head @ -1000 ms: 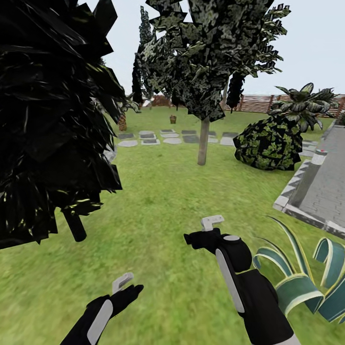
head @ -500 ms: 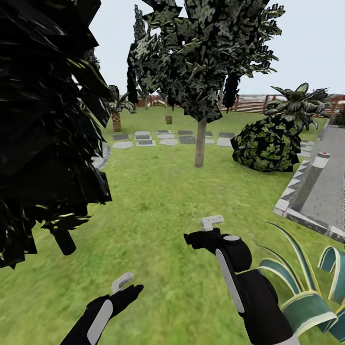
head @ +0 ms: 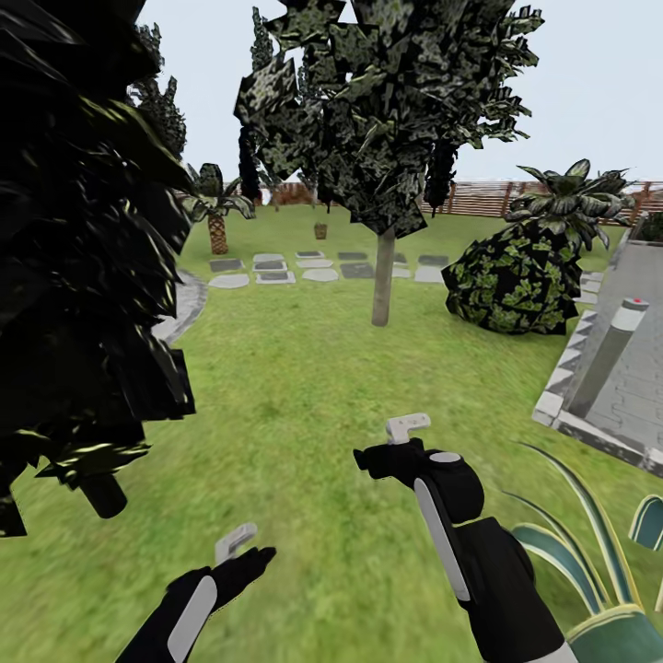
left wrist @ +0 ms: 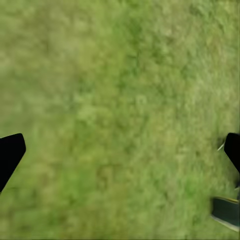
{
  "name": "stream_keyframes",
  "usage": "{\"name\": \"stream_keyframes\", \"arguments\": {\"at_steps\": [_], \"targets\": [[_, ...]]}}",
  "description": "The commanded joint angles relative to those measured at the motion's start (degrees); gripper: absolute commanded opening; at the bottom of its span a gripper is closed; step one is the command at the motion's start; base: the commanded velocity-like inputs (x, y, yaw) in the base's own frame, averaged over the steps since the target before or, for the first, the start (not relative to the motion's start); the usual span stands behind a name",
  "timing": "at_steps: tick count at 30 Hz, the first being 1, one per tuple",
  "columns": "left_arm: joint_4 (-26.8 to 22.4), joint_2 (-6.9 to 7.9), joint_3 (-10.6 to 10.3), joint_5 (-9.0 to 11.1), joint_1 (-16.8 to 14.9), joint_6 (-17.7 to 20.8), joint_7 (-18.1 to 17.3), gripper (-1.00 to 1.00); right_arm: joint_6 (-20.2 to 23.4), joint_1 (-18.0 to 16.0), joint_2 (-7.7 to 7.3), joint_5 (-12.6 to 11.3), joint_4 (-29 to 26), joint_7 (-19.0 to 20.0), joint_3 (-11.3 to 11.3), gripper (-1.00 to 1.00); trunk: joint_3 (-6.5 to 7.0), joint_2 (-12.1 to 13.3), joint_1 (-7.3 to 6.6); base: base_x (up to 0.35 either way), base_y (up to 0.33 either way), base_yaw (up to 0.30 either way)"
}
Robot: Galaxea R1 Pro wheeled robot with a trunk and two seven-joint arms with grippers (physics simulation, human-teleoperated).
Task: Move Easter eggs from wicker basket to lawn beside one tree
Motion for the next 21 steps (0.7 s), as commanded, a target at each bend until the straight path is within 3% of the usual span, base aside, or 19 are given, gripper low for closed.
{"name": "stream_keyframes", "arguments": {"at_steps": [1, 21], "targets": [[-0.1, -0.03, 0.1, 0.5, 0.0, 0.3, 0.1, 1.00, 0.3, 0.0, 0.01, -0.1, 0.0, 0.0, 0.0, 1.00, -0.06, 0.0, 0.03, 0.334, 0.000, -0.001], [-0.1, 0.06, 0.3, 0.5, 0.0, -0.2, 0.2, 1.00, 0.4, 0.0, -0.43, -0.1, 0.0, 0.3, 0.0, 1.00, -0.06, 0.0, 0.03, 0.334, 0.000, 0.000]]}}
